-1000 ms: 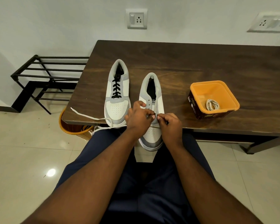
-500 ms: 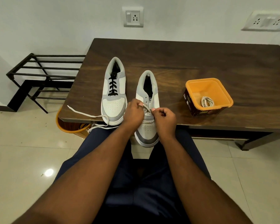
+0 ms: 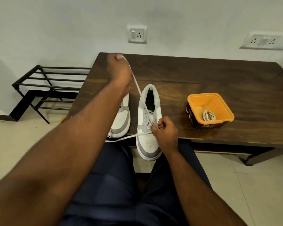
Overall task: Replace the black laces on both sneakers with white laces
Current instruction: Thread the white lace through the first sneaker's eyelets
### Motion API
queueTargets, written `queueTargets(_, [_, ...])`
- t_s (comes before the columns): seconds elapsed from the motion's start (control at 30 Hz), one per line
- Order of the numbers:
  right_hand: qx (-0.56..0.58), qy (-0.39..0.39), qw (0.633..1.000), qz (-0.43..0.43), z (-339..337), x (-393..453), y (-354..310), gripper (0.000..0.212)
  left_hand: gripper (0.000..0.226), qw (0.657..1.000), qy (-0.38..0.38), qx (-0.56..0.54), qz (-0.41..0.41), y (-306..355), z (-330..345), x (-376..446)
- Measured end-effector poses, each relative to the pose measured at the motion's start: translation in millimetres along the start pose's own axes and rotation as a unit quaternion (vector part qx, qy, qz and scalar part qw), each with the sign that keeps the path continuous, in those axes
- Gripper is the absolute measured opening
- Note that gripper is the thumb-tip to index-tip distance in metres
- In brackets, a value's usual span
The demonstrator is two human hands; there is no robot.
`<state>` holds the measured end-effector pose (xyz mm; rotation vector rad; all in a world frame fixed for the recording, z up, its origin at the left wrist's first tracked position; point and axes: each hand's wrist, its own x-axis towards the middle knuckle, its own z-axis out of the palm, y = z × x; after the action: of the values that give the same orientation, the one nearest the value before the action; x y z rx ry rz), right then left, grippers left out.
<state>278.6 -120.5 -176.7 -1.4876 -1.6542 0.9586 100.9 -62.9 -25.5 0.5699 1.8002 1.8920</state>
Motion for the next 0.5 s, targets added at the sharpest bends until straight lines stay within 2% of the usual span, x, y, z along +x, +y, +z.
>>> queueTargets(0.07, [0.001, -0.001, 1.0, 0.001, 0.2, 2.0, -0.5, 0.026, 0.026, 0.998, 0.012, -0.051, 0.043, 34.6, 7.1, 12.9])
queueTargets(0.13, [-0.01, -0.007, 1.0, 0.005, 0.5, 3.6, -1.8, 0.025, 0.029, 0.996, -0.013, -0.04, 0.075, 53.1, 12.4, 20.0])
queueTargets(0.23, [-0.033, -0.022, 0.999, 0.01, -1.3, 5.4, -5.5, 0.023, 0.028, 0.992, -0.094, 0.046, 0.065, 37.1, 11.6, 21.6])
queueTargets(0.3, [-0.039, -0.029, 0.999, 0.012, -2.4, 5.6, -6.4, 0.02, 0.021, 0.983, -0.118, 0.111, 0.084, 4.9, 2.2, 14.4])
queueTargets(0.4, [-0.052, -0.027, 0.998, 0.013, -2.3, 6.0, -5.2, 0.017, 0.008, 0.948, -0.17, 0.237, 0.128, -48.4, -14.8, -13.7])
queueTargets(0.5, [-0.052, -0.024, 0.998, 0.007, -1.6, 6.3, -4.2, 0.016, 0.012, 0.894, -0.249, 0.359, 0.098, -87.7, -28.2, -53.3])
